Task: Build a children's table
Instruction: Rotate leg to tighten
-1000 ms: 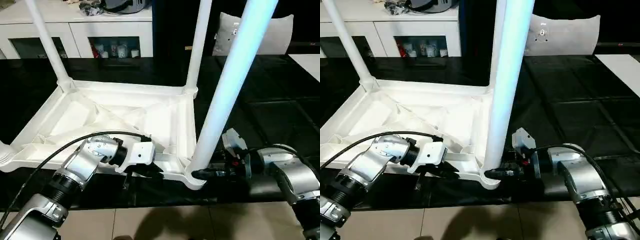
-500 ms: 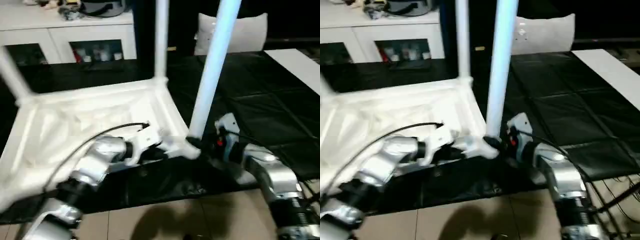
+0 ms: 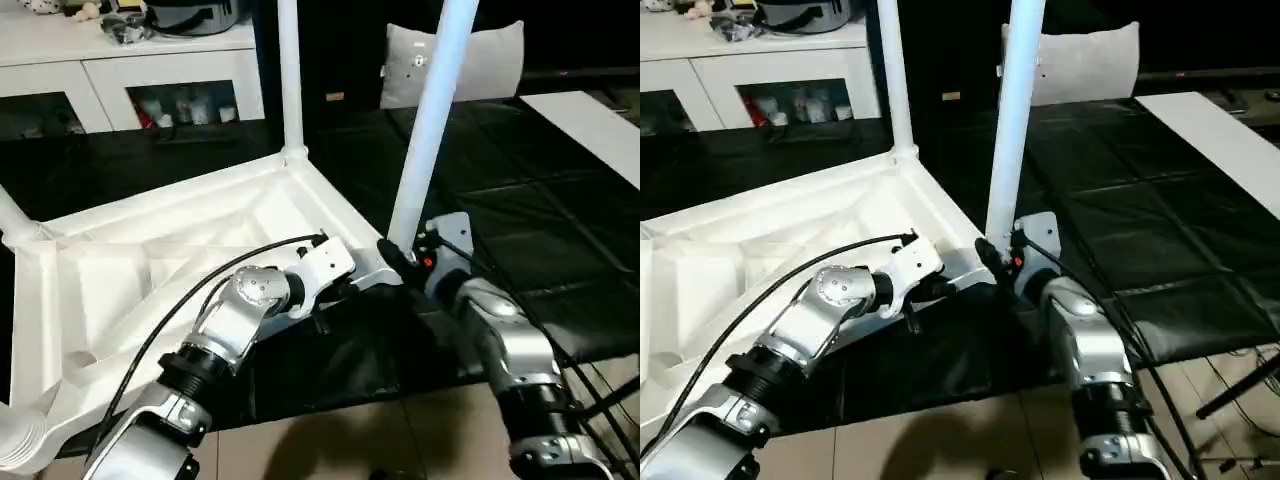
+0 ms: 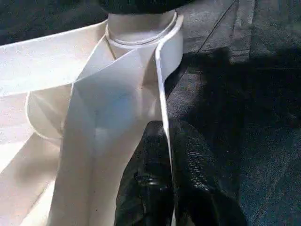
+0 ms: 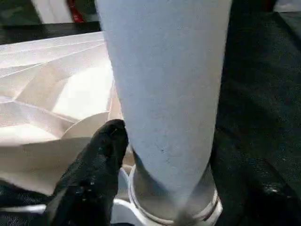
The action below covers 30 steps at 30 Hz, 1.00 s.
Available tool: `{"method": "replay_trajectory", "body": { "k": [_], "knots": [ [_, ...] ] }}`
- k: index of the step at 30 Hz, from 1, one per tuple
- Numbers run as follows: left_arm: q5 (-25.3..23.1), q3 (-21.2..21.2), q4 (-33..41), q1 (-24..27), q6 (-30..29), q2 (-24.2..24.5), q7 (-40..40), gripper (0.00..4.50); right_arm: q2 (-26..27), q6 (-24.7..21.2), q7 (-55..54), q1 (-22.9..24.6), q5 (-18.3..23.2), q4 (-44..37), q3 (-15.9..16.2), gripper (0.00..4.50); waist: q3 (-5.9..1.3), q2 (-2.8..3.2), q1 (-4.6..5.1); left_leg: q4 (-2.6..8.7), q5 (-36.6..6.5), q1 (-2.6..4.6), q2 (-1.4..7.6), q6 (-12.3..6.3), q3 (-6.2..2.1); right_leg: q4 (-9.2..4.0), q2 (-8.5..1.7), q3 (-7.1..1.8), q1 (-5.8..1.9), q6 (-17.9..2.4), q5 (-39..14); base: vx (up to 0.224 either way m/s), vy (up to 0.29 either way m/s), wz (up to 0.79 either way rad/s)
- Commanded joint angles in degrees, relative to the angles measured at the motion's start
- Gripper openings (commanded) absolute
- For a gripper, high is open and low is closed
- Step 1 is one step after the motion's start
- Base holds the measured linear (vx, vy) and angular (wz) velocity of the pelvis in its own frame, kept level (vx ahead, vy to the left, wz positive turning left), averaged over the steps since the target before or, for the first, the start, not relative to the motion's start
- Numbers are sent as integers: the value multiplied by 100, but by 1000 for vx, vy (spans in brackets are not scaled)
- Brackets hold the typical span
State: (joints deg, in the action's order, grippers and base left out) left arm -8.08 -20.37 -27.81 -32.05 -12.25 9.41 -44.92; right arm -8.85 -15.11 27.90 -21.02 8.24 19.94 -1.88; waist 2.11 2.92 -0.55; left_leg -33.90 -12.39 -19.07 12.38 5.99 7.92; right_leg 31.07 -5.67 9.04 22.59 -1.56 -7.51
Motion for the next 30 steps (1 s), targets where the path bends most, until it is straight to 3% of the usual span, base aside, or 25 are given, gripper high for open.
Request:
{"method": "replay_trajectory", "body": {
  "k": [1, 4, 7, 9, 11, 13, 19, 20, 27, 28, 30],
  "knots": [
    [-15, -152, 135, -39, 381, 84, -275, 0, -107, 139, 493, 185, 44, 61, 293, 327, -361, -50, -63, 383, -1119, -125, -28, -496, 88, -357, -276, -257, -360, -586, -2165, 0, 0, 0],
    [24, -166, 137, 16, 649, 367, -611, 0, -537, 447, 1117, 319, 146, -89, 243, 345, -371, -63, -184, 361, -855, -142, -32, -626, 110, -305, -258, -301, -349, -647, -2043, 0, 0, 0],
    [133, -204, 158, 54, 937, 578, -983, 0, -866, 485, 1621, 377, 273, -260, 204, 377, -366, -52, -235, 365, -773, -149, -11, -620, 109, -286, -251, -305, -352, -669, -2010, 0, 0, 0],
    [252, -237, 248, 107, 1000, 773, -1396, 0, -1154, 635, 1995, 370, 295, -319, 203, 397, -361, -41, -280, 376, -813, -117, 14, -596, 113, -278, -250, -319, -335, -669, -2058, 0, 0, 0],
    [347, -272, 298, 149, 1220, 916, -1717, 0, -1355, 535, 2430, 399, 443, -465, 246, 397, -361, -43, -299, 380, -863, -111, 22, -600, 114, -279, -246, -325, -335, -680, -2060, 0, 0, 0],
    [413, -332, 322, 155, 1327, 1134, -2099, 0, -1755, 522, 3264, 480, 571, -658, 507, 397, -354, -43, -331, 389, -964, -104, 36, -627, 116, -265, -235, -331, -334, -723, -2023, 0, 0, 0],
    [436, -433, 216, 129, 1658, 1411, -2585, 0, -2077, 560, 4214, 381, 688, -587, 754, 397, -351, -85, -400, 384, -970, -108, 31, -577, 136, -270, -242, -336, -329, -691, -2220, 0, 0, 0],
    [480, -454, 197, 128, 1730, 1463, -2749, 0, -2153, 486, 4495, 344, 763, -584, 846, 370, -352, -117, -413, 381, -945, -108, 34, -597, 143, -272, -236, -337, -326, -675, -2239, 0, 0, 0],
    [708, -550, 288, 188, 1932, 1587, -3322, 0, -2253, 360, 5108, 131, 834, -443, 1136, 315, -365, -80, -495, 376, -821, -88, 58, -554, 148, -237, -242, -348, -301, -742, -2161, 0, 0, 0],
    [718, -553, 295, 189, 1934, 1586, -3339, 0, -2250, 358, 5122, 117, 836, -428, 1138, 315, -364, -139, -498, 380, -792, -97, 60, -550, 155, -239, -236, -353, -307, -744, -2123, 0, 0, 0],
    [703, -581, 348, 214, 1930, 1607, -3380, 0, -2221, 303, 5247, 60, 846, -405, 1191, 289, -367, -114, -530, 379, -784, -90, 65, -524, 152, -220, -244, -355, -306, -759, -2123, 0, 0, 0]
  ]
}}
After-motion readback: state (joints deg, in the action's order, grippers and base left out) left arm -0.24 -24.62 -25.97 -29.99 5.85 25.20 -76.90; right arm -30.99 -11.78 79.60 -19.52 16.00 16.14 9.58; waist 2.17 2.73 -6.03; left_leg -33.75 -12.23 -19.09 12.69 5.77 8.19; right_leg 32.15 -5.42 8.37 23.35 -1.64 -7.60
